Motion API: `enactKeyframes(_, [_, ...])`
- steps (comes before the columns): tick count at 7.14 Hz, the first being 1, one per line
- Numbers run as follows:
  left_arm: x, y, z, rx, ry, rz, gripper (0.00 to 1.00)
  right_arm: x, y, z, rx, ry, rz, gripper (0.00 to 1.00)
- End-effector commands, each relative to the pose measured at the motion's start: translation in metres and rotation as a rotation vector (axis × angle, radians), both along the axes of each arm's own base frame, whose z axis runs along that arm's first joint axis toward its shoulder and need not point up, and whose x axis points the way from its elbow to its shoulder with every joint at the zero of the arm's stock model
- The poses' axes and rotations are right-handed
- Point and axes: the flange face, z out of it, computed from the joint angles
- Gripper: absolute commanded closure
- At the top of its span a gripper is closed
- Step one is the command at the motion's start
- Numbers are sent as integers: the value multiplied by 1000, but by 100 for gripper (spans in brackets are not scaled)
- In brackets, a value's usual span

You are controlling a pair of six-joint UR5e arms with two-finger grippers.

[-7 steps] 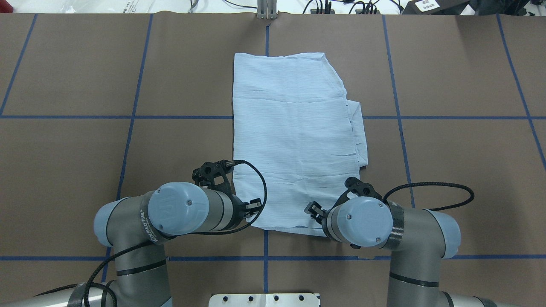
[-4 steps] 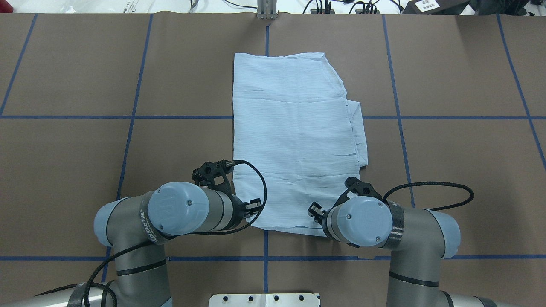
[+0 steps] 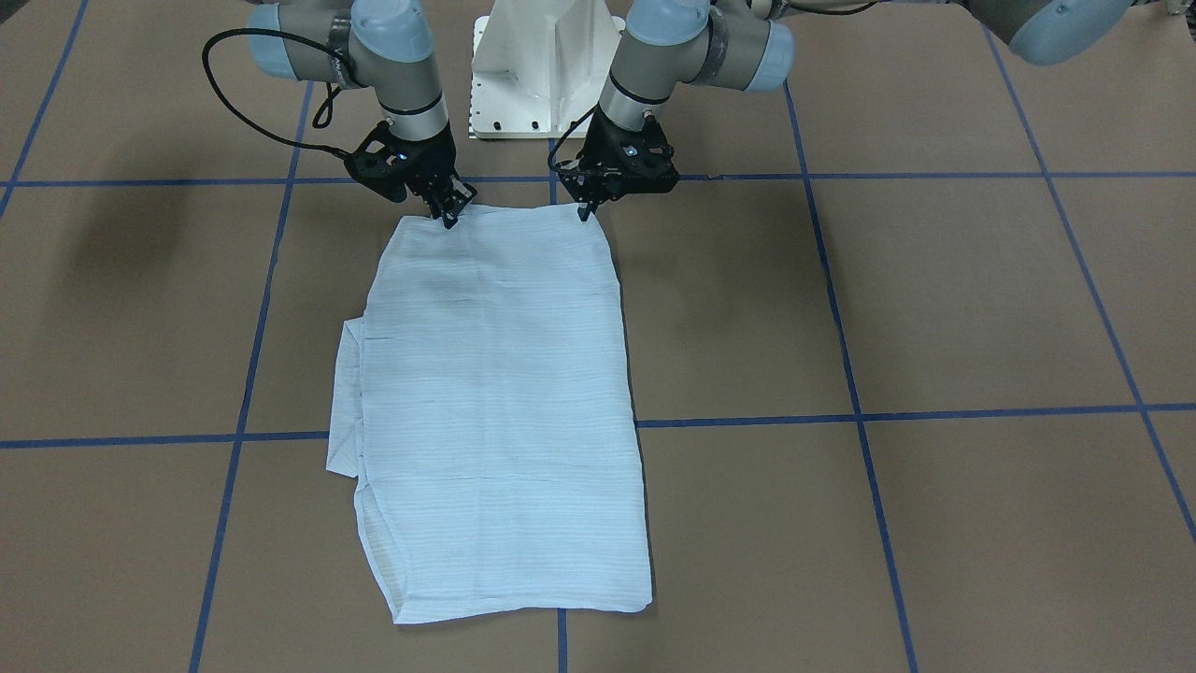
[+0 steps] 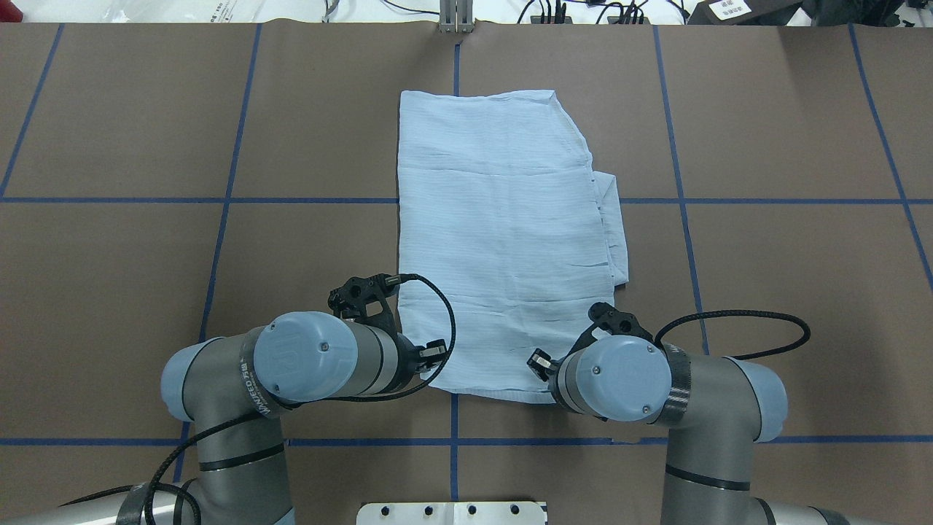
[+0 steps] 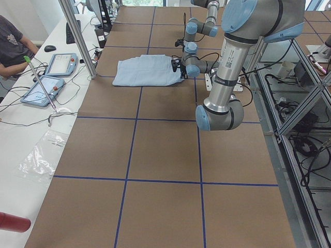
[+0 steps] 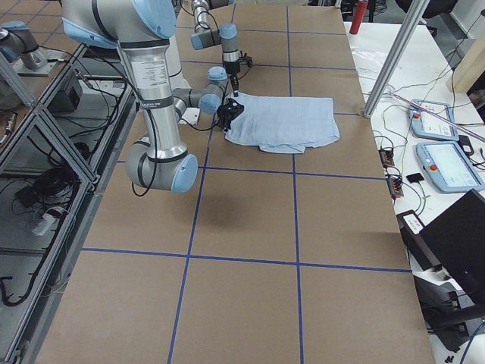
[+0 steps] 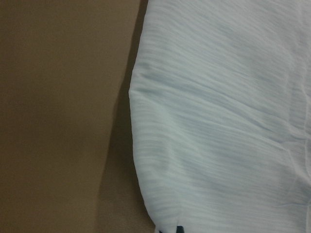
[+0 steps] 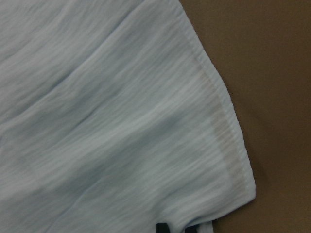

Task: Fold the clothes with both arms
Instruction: 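Grasp the shirt's nearest edge with both grippers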

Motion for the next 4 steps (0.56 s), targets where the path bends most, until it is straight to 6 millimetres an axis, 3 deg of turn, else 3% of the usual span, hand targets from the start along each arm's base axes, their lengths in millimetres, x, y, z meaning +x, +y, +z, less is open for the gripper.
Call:
enactKeyframes(1, [1, -1, 3, -1, -5, -2, 100, 1, 0, -5, 2, -10, -3, 94])
enactKeyframes(2, [2, -1, 4, -1, -7, -2, 100, 2, 0, -6, 1, -12, -2, 100])
enactKeyframes(4, [1, -1, 2, 2, -4, -2, 100, 5, -5, -9, -1, -19, 6, 100])
